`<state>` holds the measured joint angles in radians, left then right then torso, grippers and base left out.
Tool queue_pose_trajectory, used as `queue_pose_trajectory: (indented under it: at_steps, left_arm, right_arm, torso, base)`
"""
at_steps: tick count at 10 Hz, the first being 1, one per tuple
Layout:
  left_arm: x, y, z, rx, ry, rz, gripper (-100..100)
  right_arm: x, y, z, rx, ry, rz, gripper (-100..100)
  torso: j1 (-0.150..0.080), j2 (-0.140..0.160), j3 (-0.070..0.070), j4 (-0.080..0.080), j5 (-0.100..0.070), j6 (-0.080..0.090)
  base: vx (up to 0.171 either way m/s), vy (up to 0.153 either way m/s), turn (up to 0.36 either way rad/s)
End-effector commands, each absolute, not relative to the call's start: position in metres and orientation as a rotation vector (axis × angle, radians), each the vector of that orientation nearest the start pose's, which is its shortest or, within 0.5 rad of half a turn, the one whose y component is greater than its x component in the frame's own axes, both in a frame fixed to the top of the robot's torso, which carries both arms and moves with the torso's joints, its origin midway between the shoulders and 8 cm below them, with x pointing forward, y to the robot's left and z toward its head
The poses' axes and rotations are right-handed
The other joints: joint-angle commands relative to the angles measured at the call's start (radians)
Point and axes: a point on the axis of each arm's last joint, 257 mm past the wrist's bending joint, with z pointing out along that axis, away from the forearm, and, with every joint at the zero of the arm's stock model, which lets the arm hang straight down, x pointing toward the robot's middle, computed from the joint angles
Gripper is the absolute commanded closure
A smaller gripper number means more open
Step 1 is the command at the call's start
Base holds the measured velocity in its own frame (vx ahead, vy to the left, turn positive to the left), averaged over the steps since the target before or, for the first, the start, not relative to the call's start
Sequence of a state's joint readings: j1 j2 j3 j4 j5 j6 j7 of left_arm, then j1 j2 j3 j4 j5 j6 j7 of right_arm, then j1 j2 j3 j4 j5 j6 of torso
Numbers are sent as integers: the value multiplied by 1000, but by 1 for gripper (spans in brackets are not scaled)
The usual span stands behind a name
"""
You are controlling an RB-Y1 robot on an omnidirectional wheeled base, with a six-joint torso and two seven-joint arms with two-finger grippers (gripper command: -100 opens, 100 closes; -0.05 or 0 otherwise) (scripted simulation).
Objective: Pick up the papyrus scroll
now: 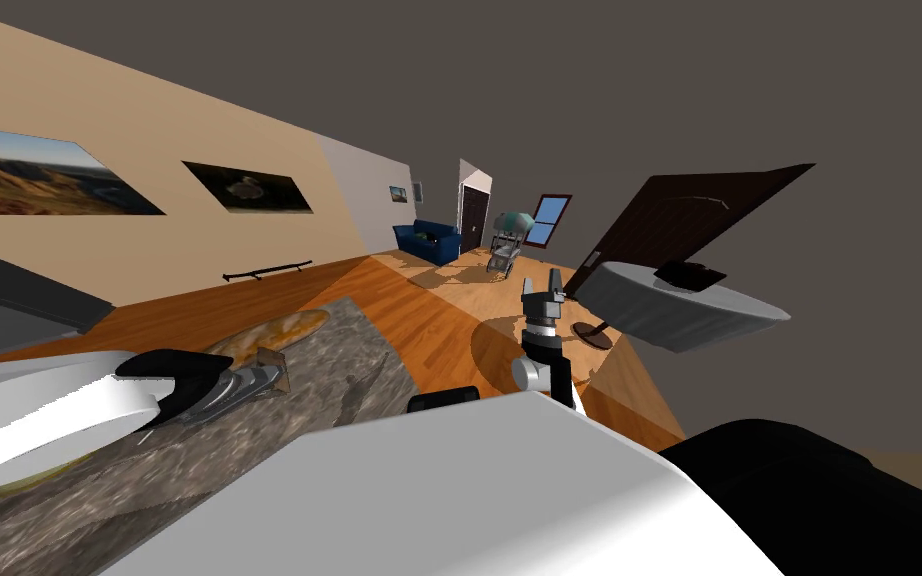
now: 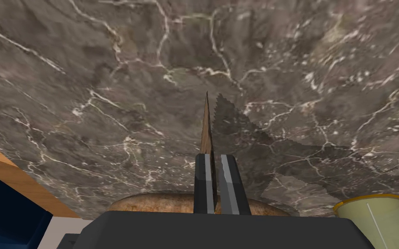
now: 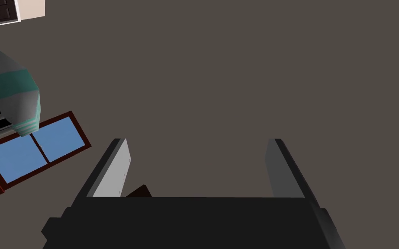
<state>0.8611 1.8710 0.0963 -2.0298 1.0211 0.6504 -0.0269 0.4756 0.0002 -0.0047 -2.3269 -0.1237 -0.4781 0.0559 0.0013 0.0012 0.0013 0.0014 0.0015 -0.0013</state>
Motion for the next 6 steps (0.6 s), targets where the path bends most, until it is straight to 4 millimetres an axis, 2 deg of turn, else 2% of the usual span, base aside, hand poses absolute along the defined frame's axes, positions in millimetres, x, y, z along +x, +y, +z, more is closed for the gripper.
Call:
queue_pose_trajectory:
  at_steps: [1, 3, 5, 6]
  left_arm:
    - [263, 527, -275, -1116, 2560, 175, 100]
    - [273, 516, -266, -1097, 2568, 171, 100]
    - [272, 518, -266, -1096, 2568, 171, 100]
    - [272, 518, -266, -1097, 2567, 170, 0]
  right_arm:
    - [337, -291, 49, 675, 518, 1345, 0]
    - [337, -291, 49, 675, 518, 1345, 0]
    - [337, -291, 49, 675, 518, 1345, 0]
    - [337, -291, 49, 675, 518, 1345, 0]
  torso:
    - [0, 0, 0, 0, 0, 0]
    - [0, 0, 0, 0, 0, 0]
    - [0, 1, 0, 0, 0, 0]
    - [0, 0, 0, -1, -1, 0]
  base:
    - [-13, 10, 35]
    - [-24, 17, 79]
    - [-17, 16, 20]
    - [0, 0, 0]
